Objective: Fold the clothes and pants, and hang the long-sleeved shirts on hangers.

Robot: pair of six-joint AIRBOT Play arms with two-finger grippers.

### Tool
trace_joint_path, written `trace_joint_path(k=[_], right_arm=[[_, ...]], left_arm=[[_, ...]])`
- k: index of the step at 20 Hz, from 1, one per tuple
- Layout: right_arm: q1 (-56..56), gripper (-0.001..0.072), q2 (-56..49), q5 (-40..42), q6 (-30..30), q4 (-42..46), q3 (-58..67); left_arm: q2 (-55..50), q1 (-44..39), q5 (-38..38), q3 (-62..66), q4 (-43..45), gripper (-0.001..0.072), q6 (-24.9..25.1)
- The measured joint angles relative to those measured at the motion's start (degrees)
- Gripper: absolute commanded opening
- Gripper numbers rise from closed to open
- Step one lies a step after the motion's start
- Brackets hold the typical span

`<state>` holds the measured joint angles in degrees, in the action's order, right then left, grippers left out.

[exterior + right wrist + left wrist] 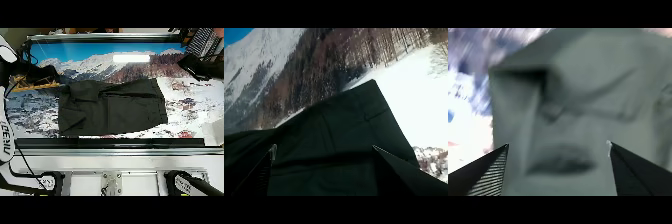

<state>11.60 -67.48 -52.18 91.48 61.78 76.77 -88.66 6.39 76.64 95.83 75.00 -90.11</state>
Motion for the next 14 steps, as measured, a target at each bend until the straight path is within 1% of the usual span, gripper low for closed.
trace_joint_path(k=[3, 7, 10, 12, 14], right_arm=[[-0.70, 0.0645, 6.86, -1.16, -0.04, 1.68, -7.32], [-0.96, 0.0645, 13.57, -1.66, -0.17, 2.54, -16.76], [-1.05, 0.0645, 15.98, -1.70, 0.00, 2.51, -21.62], [-1.05, 0.0645, 16.68, -1.86, 0.00, 2.05, -23.58], [-1.05, 0.0645, 17.07, -1.97, 0.02, 1.62, -24.70]], left_arm=[[7.50, -4.55, -4.81, -14.43, 4.20, 0.0662, 0.15], [14.40, -16.74, -13.81, -30.36, 13.33, 0.0662, 0.17], [15.65, -27.96, -19.82, -37.24, 23.17, 0.0662, 0.17], [14.23, -34.67, -22.23, -39.41, 30.12, 0.0663, 0.13], [11.47, -39.15, -23.02, -39.95, 35.26, 0.0662, -0.48]])
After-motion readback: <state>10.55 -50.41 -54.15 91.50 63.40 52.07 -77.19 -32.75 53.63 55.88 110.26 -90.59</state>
